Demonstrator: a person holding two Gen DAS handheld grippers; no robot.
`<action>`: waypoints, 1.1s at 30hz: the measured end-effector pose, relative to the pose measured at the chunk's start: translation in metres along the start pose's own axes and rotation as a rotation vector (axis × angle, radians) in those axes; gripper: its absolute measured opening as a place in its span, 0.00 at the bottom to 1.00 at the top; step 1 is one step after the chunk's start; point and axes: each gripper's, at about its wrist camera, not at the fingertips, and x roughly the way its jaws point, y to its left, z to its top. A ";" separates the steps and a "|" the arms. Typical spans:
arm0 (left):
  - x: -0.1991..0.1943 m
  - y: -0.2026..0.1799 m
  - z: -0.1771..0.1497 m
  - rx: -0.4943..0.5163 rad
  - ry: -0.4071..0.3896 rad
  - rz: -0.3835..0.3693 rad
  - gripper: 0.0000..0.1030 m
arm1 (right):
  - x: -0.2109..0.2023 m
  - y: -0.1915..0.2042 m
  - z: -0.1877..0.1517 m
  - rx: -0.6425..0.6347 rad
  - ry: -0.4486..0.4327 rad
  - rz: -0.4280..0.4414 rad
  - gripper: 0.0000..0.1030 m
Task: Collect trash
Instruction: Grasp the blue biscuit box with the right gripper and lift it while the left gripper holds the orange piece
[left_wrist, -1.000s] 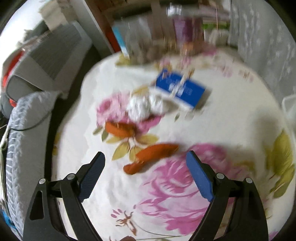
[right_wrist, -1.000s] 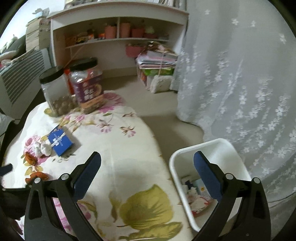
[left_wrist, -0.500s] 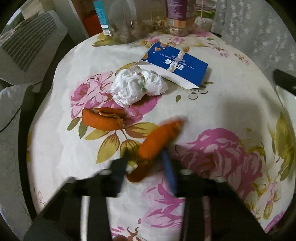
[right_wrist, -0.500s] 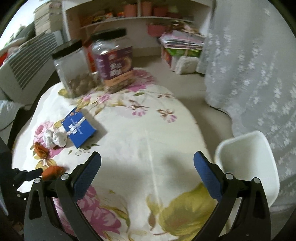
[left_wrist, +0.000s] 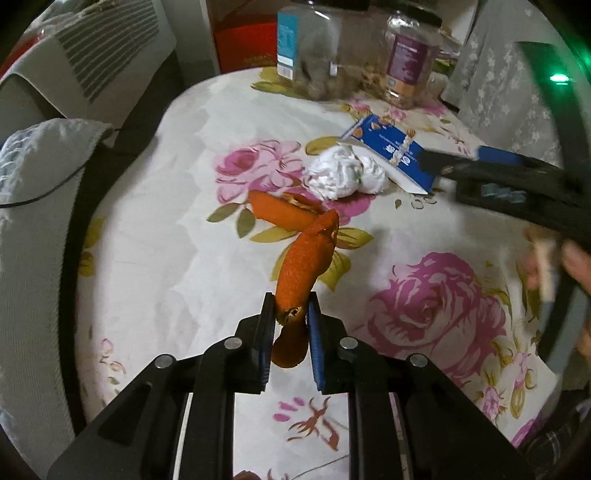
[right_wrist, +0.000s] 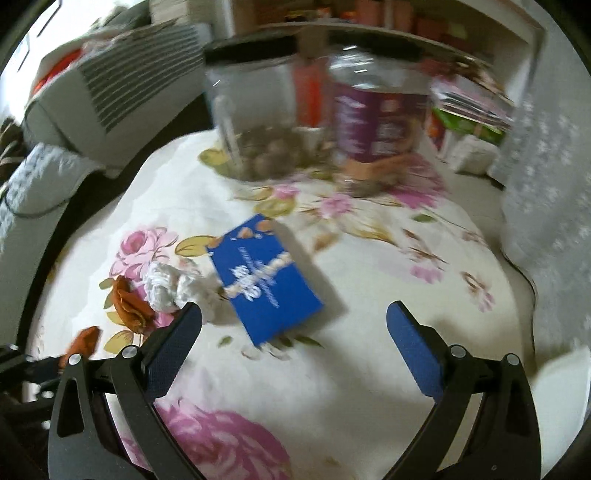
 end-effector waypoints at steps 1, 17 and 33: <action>-0.002 0.001 0.000 -0.002 -0.003 -0.001 0.17 | 0.006 0.004 0.001 -0.024 0.005 -0.004 0.93; -0.005 0.021 0.010 -0.105 -0.038 0.036 0.17 | 0.035 -0.004 0.002 -0.003 0.005 0.060 0.58; -0.075 0.015 0.021 -0.140 -0.294 0.162 0.17 | -0.076 0.000 -0.002 0.092 -0.225 -0.001 0.58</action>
